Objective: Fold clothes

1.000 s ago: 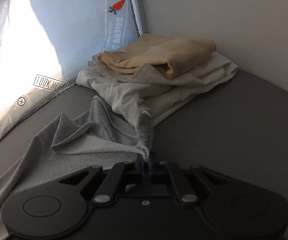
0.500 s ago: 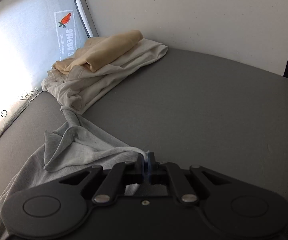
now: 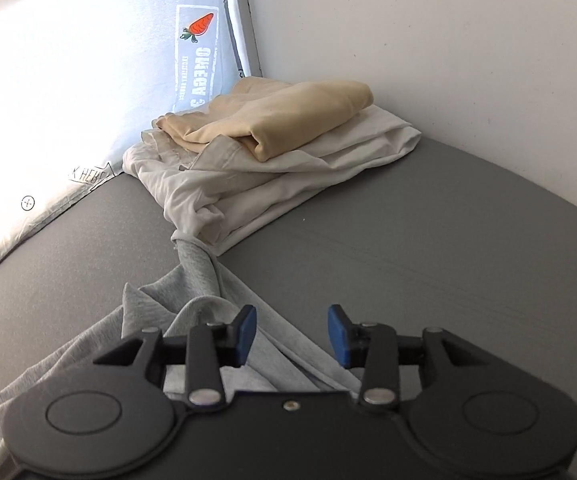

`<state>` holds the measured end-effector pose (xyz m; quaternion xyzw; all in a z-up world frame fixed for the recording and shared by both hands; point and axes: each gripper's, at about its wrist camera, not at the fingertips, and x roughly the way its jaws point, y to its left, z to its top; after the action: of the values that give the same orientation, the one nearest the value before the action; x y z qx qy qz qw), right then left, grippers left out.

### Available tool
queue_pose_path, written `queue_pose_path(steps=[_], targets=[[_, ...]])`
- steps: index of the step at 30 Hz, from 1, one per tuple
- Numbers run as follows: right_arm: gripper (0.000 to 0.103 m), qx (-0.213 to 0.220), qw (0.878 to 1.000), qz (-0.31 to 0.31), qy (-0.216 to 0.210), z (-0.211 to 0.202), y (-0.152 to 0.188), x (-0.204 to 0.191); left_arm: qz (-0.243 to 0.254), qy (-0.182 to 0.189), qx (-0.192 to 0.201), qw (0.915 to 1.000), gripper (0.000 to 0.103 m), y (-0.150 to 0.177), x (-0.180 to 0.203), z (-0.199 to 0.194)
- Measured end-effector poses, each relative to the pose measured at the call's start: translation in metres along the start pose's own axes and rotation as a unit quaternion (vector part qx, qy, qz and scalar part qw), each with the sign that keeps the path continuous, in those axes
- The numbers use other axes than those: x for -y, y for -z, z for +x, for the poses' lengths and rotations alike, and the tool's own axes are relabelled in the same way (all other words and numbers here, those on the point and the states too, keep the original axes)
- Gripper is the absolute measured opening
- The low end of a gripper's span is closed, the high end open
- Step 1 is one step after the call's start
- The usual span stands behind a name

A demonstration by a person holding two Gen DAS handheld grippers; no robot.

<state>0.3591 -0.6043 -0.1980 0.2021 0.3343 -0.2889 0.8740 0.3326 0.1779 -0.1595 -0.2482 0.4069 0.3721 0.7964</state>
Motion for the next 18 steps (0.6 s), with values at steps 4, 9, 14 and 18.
queue_pose_path(steps=[4, 9, 14, 18], targets=[[0.039, -0.030, 1.000, -0.003, 0.001, 0.027, -0.003, 0.001, 0.030, -0.022, 0.002, 0.9993, 0.041, 0.006, 0.013, 0.006], [0.039, -0.027, 0.997, -0.066, -0.009, 0.022, 0.010, -0.010, 0.048, -0.042, 0.017, 0.9978, 0.047, 0.012, 0.021, 0.007], [0.040, -0.005, 0.991, -0.131, -0.015, 0.005, 0.030, -0.026, 0.022, -0.052, 0.021, 0.9982, 0.066, 0.015, 0.013, 0.007], [0.040, 0.018, 0.982, -0.189, -0.001, -0.005, 0.043, -0.042, 0.032, -0.049, 0.024, 0.9980, 0.069, 0.014, 0.012, 0.008]])
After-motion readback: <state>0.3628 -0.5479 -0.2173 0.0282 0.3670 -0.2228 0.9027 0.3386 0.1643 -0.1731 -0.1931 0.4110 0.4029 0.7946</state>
